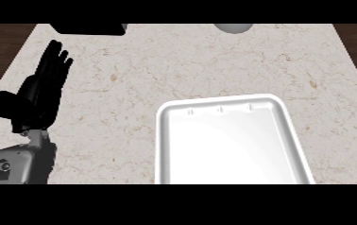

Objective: Pick the lemon from the tray and place it in the pot

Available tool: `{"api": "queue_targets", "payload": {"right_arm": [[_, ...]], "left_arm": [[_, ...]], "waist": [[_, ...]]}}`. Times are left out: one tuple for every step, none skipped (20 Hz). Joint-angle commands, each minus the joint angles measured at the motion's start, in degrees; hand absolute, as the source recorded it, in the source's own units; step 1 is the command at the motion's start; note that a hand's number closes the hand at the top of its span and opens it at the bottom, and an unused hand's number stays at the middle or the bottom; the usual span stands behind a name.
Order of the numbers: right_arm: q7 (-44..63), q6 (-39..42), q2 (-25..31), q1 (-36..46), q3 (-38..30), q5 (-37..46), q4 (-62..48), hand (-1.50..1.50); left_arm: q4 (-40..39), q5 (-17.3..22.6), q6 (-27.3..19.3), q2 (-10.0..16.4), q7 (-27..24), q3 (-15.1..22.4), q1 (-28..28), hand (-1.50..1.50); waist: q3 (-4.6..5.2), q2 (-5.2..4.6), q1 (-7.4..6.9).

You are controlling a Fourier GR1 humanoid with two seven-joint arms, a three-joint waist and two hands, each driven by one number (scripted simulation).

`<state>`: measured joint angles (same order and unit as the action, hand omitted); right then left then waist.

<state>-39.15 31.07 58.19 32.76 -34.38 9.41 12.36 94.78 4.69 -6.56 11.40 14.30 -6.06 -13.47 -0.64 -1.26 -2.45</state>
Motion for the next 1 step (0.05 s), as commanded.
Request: {"api": "queue_targets", "payload": {"right_arm": [[-4.89,5.95,0.18,-0.58,0.28,0.06,-0.21,-1.5]], "left_arm": [[-1.49,0.17,0.73,0.35,-1.01,-0.3,-0.45,0.0]], "waist": [[-0.08,-0.39,-0.27]]}}
